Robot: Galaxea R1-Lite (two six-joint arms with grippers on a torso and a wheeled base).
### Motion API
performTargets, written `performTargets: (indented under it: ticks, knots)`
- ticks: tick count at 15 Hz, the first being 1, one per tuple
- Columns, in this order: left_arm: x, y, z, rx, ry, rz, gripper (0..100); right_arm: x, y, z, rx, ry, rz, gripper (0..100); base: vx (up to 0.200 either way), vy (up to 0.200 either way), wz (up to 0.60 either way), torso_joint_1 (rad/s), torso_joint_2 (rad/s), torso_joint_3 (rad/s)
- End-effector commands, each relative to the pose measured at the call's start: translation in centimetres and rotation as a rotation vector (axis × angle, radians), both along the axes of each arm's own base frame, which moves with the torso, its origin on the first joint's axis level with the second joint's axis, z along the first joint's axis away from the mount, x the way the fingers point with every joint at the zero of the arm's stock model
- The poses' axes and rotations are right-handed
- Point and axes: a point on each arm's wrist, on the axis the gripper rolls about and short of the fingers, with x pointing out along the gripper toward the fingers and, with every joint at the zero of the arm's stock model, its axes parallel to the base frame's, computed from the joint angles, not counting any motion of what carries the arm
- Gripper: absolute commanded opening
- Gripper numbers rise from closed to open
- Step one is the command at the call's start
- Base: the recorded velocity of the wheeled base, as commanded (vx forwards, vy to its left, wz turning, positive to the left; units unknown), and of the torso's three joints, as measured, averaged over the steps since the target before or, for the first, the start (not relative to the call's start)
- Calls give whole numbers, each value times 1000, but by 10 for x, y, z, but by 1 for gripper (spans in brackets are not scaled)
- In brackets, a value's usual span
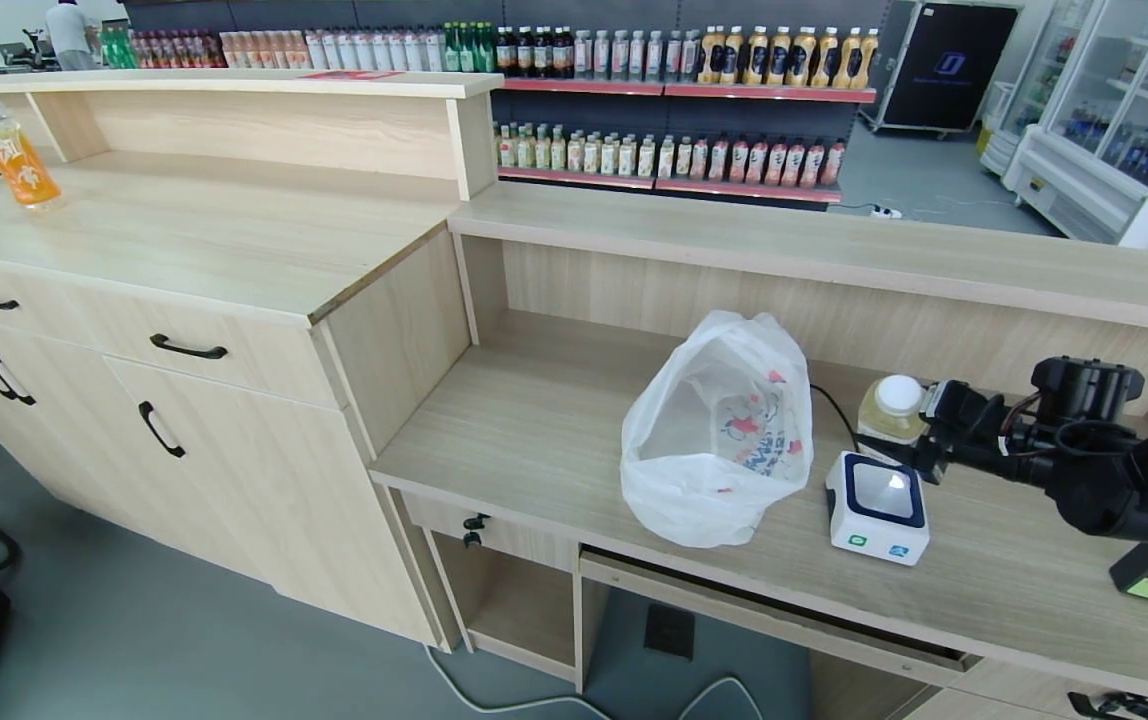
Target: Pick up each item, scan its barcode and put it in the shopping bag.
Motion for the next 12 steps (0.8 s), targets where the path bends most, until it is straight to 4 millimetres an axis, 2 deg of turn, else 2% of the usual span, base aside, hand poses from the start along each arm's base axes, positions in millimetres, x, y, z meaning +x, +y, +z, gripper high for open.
performTargets:
  ticks: [1, 12]
  knots:
    - [0, 0, 0, 1, 0, 1, 100, -1, 0, 3, -2, -6, 1, 0, 0, 0, 0, 0, 0, 0]
    - [0, 0, 0, -1, 0, 1, 100, -3, 1, 0, -35, -9, 11, 0, 0, 0, 0, 0, 0, 0]
